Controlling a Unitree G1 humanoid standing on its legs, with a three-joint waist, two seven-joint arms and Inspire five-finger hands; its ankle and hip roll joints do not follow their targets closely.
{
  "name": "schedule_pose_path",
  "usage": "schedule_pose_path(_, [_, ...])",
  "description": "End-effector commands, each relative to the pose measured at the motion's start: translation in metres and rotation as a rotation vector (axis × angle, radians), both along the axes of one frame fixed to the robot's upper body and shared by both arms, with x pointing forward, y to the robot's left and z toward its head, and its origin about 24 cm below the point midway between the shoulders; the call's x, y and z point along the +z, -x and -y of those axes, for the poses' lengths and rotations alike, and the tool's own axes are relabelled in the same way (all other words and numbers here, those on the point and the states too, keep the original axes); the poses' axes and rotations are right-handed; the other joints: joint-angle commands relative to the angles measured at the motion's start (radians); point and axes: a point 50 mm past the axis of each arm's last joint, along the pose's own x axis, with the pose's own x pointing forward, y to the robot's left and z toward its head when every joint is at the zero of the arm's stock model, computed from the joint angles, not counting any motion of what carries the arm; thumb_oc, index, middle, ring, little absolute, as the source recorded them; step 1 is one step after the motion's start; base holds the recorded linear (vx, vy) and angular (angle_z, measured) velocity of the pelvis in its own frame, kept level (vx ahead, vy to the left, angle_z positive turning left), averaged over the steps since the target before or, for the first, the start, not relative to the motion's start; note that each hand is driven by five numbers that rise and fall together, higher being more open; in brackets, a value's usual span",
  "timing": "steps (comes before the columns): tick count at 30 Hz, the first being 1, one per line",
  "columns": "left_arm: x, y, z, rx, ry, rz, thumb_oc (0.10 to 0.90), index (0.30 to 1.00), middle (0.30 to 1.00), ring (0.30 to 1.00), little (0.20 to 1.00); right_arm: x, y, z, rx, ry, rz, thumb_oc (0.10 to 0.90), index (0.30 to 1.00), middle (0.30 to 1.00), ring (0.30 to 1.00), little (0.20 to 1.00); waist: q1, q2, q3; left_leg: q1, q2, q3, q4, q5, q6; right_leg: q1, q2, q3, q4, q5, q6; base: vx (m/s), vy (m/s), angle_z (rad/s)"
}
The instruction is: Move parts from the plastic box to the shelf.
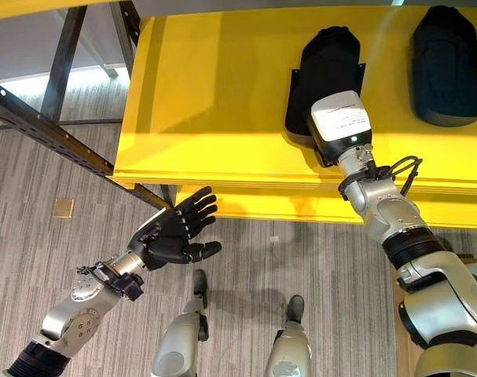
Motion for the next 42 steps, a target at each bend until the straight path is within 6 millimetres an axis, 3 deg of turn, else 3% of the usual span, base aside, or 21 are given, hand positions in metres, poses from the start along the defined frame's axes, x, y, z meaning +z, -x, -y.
schedule_pose_path(1, [0.052, 0.003, 0.014, -0.131, 0.054, 0.244, 0.900, 1.000, 1.000, 1.000, 1.000, 0.082, -0.001, -0.022, 0.084, 0.047, 0.240, 0.400, 0.300, 0.300, 0.300, 0.300, 0.033, -0.042, -0.007, 0.024, 0.013, -0.013, -0.013, -0.064, -0.019, -0.107, 0.080, 0.046, 0.132, -0.092, -0.135, -0.02, -0.047, 0.01])
schedule_pose_path(13, [0.054, 0.000, 0.014, -0.152, 0.035, 0.252, 0.900, 1.000, 1.000, 1.000, 1.000, 0.095, -0.002, -0.030, 0.076, 0.145, 0.291, 0.400, 0.300, 0.300, 0.300, 0.300, 0.052, -0.053, 0.000, -0.005, 0.016, -0.026, -0.008, -0.059, -0.014, -0.127, 0.084, 0.044, 0.143, -0.095, -0.131, -0.01, -0.042, 0.01])
schedule_pose_path(17, [0.054, 0.001, 0.017, -0.181, 0.024, 0.251, 0.900, 1.000, 1.000, 1.000, 1.000, 0.117, 0.003, -0.036, 0.100, 0.152, 0.401, 0.400, 0.300, 0.300, 0.300, 0.300, 0.062, -0.053, 0.003, -0.026, 0.013, -0.034, 0.003, -0.059, -0.014, -0.137, 0.087, 0.039, 0.156, -0.100, -0.131, 0.01, -0.079, 0.09])
schedule_pose_path(28, [0.059, 0.000, 0.017, -0.181, 0.010, 0.260, 0.900, 1.000, 1.000, 1.000, 1.000, 0.144, 0.015, -0.045, 0.110, 0.161, 0.544, 0.400, 0.300, 0.300, 0.300, 0.300, 0.070, -0.052, 0.011, -0.059, 0.009, -0.040, 0.022, -0.062, -0.010, -0.162, 0.085, 0.036, 0.184, -0.112, -0.130, 0.02, -0.038, 0.05])
schedule_pose_path(33, [0.057, 0.001, 0.017, -0.182, 0.013, 0.260, 0.900, 1.000, 1.000, 1.000, 1.000, 0.132, 0.011, -0.036, 0.059, 0.131, 0.474, 0.400, 0.300, 0.300, 0.300, 0.300, 0.066, -0.054, 0.017, -0.069, 0.012, -0.045, 0.031, -0.060, -0.010, -0.174, 0.087, 0.040, 0.207, -0.121, -0.133, 0.01, -0.018, 0.00])
schedule_pose_path(39, [0.057, -0.002, 0.017, -0.167, 0.029, 0.269, 0.900, 1.000, 1.000, 1.000, 1.000, 0.104, 0.003, 0.010, -0.138, -0.059, 0.388, 0.400, 0.300, 0.300, 0.300, 0.300, 0.038, -0.058, 0.025, -0.058, 0.021, -0.034, 0.035, -0.066, -0.009, -0.181, 0.088, 0.064, 0.209, -0.117, -0.134, -0.01, 0.017, 0.00])
schedule_pose_path(42, [0.057, -0.003, 0.019, -0.164, 0.035, 0.272, 0.900, 1.000, 1.000, 1.000, 1.000, 0.101, 0.000, 0.016, -0.185, -0.107, 0.386, 0.400, 0.300, 0.300, 0.300, 0.300, 0.032, -0.053, 0.026, -0.051, 0.021, -0.029, 0.032, -0.067, -0.010, -0.181, 0.087, 0.070, 0.206, -0.115, -0.133, -0.03, 0.048, -0.11])
